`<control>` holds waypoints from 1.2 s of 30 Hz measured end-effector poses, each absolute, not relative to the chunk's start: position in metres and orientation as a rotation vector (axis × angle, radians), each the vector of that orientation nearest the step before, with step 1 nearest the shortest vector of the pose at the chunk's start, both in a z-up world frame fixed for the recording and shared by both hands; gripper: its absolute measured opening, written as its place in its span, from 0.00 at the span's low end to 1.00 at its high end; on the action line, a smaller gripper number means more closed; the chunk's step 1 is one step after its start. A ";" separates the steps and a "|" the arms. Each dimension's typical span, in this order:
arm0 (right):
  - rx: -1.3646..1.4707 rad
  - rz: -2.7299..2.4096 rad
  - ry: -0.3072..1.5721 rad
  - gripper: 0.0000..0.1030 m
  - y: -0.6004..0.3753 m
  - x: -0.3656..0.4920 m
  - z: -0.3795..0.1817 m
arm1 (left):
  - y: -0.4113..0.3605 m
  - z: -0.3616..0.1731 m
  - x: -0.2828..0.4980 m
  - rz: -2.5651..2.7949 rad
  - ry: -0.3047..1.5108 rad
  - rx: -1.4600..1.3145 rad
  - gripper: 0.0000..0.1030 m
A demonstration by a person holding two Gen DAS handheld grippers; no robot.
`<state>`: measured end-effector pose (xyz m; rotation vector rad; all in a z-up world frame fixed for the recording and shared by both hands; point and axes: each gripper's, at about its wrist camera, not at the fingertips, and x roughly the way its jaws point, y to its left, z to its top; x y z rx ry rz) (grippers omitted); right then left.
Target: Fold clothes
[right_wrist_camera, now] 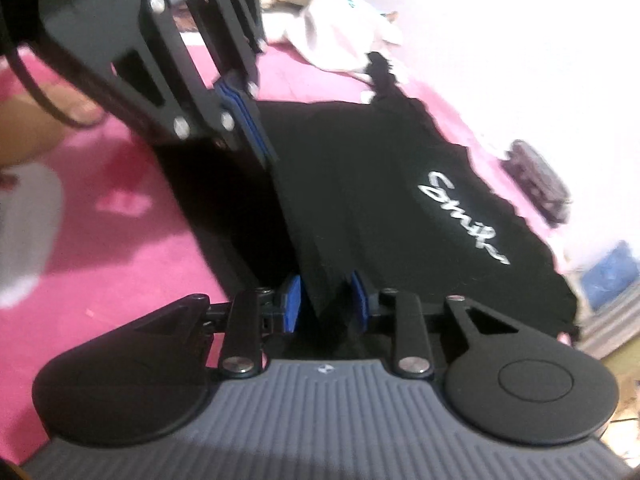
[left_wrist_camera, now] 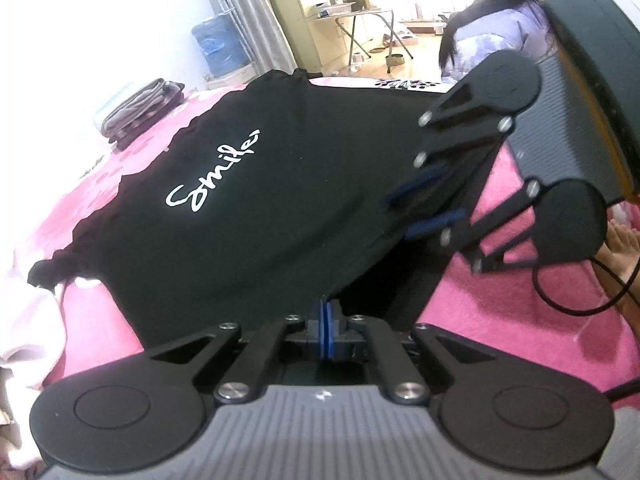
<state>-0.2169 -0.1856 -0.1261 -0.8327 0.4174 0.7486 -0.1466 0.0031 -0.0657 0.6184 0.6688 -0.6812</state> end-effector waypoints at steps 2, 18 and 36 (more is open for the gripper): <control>-0.809 0.659 0.417 0.23 -0.196 -0.217 -0.125 | 0.004 -0.066 -0.145 -0.676 0.673 0.607 0.02; -0.624 0.496 0.471 0.01 -0.261 -0.191 -0.112 | -0.005 -0.081 -0.158 -0.654 0.595 0.747 0.02; -0.768 0.657 0.465 0.01 -0.268 -0.194 -0.110 | -0.013 -0.088 -0.158 -0.628 0.530 0.899 0.02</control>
